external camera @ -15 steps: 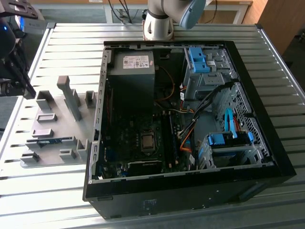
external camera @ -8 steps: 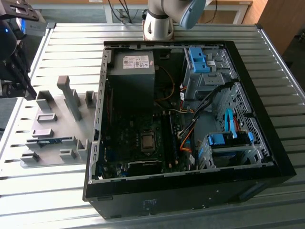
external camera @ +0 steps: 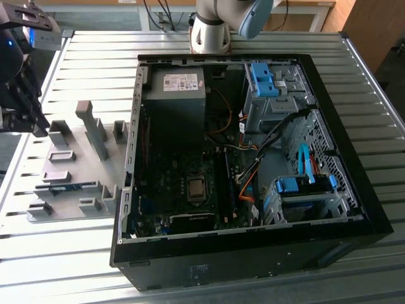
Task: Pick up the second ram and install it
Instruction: 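Pick up the second ram and move it above second insertion slot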
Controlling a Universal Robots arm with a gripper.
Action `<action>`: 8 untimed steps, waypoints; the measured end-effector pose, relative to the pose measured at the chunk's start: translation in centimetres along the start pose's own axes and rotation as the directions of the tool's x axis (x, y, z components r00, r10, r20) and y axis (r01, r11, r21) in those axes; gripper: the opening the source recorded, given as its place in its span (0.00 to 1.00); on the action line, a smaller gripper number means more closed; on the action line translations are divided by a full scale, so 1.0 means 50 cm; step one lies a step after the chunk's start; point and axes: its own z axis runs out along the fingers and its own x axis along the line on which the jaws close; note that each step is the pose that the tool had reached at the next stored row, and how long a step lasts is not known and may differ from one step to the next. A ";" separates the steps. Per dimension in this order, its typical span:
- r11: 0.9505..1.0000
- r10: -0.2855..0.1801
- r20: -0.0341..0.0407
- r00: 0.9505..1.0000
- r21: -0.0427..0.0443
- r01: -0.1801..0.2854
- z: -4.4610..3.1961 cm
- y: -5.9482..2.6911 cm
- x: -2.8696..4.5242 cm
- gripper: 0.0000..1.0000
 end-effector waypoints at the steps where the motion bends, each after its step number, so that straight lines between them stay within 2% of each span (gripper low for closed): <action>1: 1.000 0.002 -0.001 1.000 0.000 -0.002 0.001 0.000 0.000 0.24; 8: 1.000 0.029 -0.002 1.000 0.003 -0.029 0.012 0.000 0.008 0.24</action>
